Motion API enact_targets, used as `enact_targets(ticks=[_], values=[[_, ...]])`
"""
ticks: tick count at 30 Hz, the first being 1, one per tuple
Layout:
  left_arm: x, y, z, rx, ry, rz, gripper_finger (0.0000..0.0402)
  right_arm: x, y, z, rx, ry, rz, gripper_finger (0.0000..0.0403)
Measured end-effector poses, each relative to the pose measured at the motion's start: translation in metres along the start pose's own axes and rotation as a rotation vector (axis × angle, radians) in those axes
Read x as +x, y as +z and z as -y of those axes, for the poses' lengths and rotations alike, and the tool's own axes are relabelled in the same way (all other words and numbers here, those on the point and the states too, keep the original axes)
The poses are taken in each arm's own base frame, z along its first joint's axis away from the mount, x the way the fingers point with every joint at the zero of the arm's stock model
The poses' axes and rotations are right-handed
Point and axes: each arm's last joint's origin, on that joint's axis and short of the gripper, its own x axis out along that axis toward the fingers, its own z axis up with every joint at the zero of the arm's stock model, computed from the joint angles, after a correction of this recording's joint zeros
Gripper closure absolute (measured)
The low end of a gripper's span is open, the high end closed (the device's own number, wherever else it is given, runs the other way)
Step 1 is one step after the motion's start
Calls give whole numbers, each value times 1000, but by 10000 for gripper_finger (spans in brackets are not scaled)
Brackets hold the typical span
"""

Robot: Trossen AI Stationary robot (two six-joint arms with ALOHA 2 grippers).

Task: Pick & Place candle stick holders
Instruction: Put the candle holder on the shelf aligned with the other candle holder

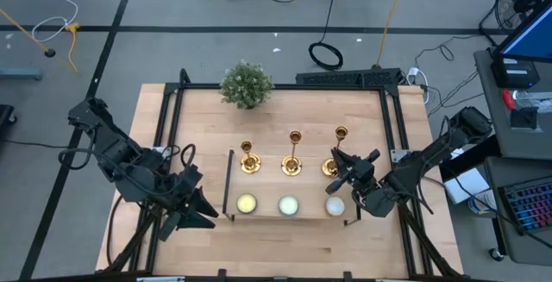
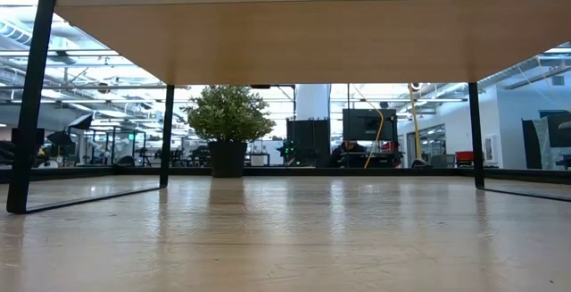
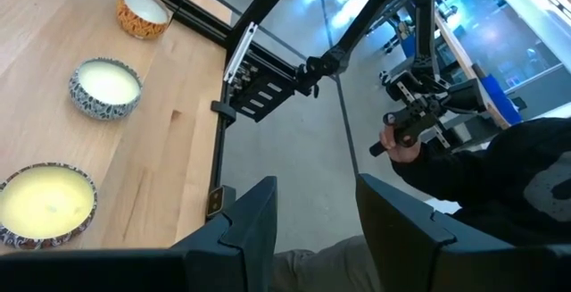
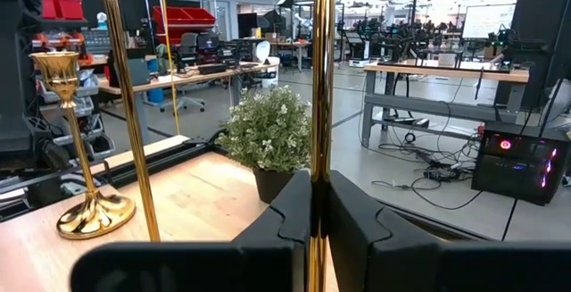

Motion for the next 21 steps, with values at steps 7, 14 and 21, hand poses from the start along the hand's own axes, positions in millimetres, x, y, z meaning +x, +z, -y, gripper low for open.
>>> enact_targets(ticks=[7, 14, 21], values=[[0, 0, 0, 0, 0, 0, 241, 0, 0, 0, 24, 0, 0, 391], [0, 0, 0, -1, 0, 0, 241, 0, 0, 0, 48, 0, 0, 383], [0, 0, 0, -3, -5, -5, 241, 0, 0, 0, 43, 0, 0, 385]])
